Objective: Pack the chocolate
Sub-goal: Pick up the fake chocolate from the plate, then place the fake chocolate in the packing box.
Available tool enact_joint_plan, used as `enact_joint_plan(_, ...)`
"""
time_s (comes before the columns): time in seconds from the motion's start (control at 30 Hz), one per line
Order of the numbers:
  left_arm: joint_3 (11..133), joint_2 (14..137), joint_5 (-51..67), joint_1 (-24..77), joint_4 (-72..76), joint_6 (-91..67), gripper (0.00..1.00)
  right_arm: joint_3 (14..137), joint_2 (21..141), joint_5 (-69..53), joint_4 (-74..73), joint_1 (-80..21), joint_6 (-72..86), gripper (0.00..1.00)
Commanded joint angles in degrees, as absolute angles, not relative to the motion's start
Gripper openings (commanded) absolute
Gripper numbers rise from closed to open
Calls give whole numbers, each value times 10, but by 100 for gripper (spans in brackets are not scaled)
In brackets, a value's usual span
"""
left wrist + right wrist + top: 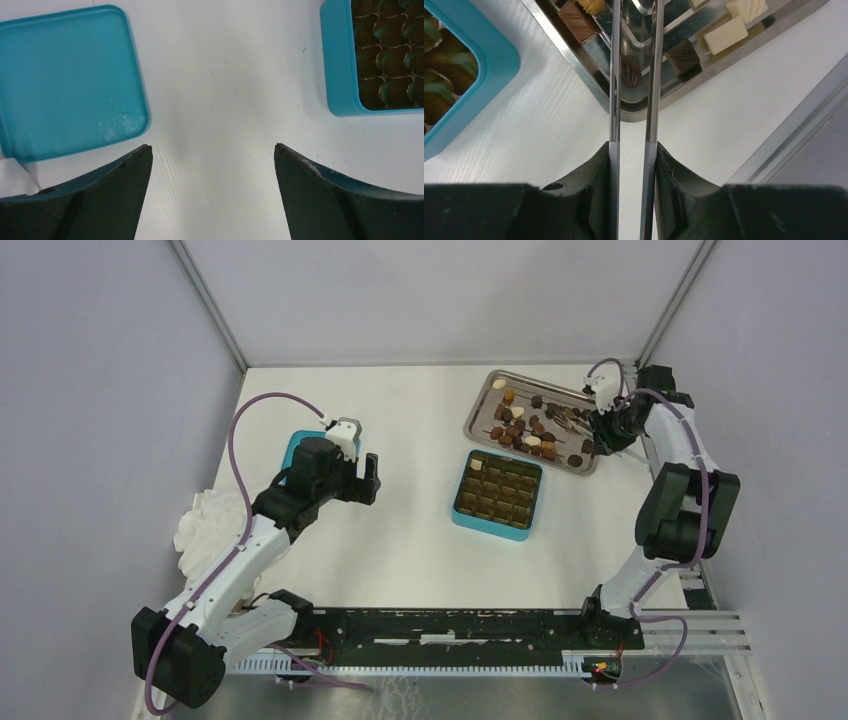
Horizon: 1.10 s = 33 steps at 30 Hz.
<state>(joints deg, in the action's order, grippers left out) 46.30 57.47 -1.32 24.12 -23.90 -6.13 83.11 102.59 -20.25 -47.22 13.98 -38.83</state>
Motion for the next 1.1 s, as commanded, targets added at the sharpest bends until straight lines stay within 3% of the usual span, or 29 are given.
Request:
enact_joint_plan(0.0, 466, 568, -4, 239, -226, -28, 96, 819, 971, -215, -444, 141, -382, 0)
enact_joint_plan(0.3, 466, 568, -5, 238, -225, -28, 96, 811, 901, -327, -481, 138, -387, 0)
enact_joint_plan(0.57, 466, 570, -3, 238, -226, -29, 96, 699, 809, -428, -488, 88, -410, 0)
enact_joint_plan(0.77, 465, 570, -4, 238, -226, -29, 96, 614, 772, -407, -436, 27, -400, 0)
enact_joint_plan(1.07, 465, 571, -6, 238, -225, -29, 96, 585, 781, -351, -413, 3, -393, 2)
